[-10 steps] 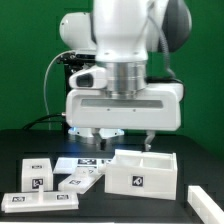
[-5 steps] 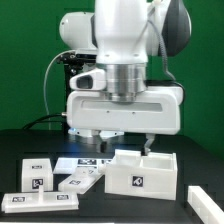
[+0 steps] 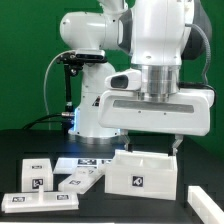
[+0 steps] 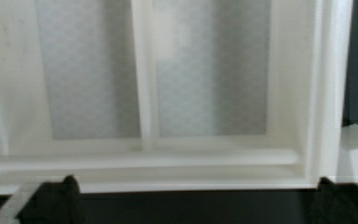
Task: Assemble cabinet
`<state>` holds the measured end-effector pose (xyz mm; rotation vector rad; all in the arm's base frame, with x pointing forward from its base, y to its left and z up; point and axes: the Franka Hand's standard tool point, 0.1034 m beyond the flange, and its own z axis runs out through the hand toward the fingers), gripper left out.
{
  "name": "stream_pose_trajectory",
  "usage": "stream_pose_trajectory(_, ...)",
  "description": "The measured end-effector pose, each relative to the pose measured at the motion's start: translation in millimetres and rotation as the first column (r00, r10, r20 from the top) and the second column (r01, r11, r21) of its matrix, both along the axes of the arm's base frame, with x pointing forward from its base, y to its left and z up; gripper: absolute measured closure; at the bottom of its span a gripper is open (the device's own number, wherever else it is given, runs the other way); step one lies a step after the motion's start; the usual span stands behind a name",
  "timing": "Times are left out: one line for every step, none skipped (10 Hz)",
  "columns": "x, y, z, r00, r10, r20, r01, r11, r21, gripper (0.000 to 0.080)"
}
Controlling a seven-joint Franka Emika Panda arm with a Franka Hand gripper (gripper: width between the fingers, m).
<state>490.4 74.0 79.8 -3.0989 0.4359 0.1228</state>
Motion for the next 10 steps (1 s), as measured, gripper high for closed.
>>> stream_pose_trajectory(-4.5,15.0,-3.4,1.0,-0.018,-0.003,0.018,1.0,-0.013,0.0151)
stream_pose_trajectory(-7.4,27.9,-9.0,1.0,-0.001,-0.011,0.001,1.0,-0.008,0.0151)
stream_pose_trajectory(-8.9,35.6,-14.4,1.0,0.009,-0.017,-0.009,1.0,-0.008,0.0151)
stream_pose_trajectory(-10.0,40.2,-20.5,1.0,0.019,-0.013,-0.02,1.0,-0.009,0.0151)
stream_pose_trajectory(-11.7,39.9,-34.8,1.0,0.025,0.009,-0.025,1.0,-0.012,0.0151)
stream_pose_trajectory(-14.6,40.4,-44.4,1.0,0.023,0.015,-0.023,1.0,-0.016,0.0151)
stream_pose_trajectory(-16.3,42.4,-46.5,1.0,0.027,0.011,-0.026,1.0,-0.017,0.0166)
stream_pose_trajectory(-15.7,42.1,-45.9,1.0,0.026,0.012,-0.026,1.0,-0.016,0.0166)
stream_pose_trajectory(-15.9,42.0,-46.3,1.0,0.026,0.011,-0.026,1.0,-0.017,0.034)
stream_pose_trajectory(-15.9,42.0,-46.3,1.0,0.026,0.011,-0.026,1.0,-0.017,0.0542)
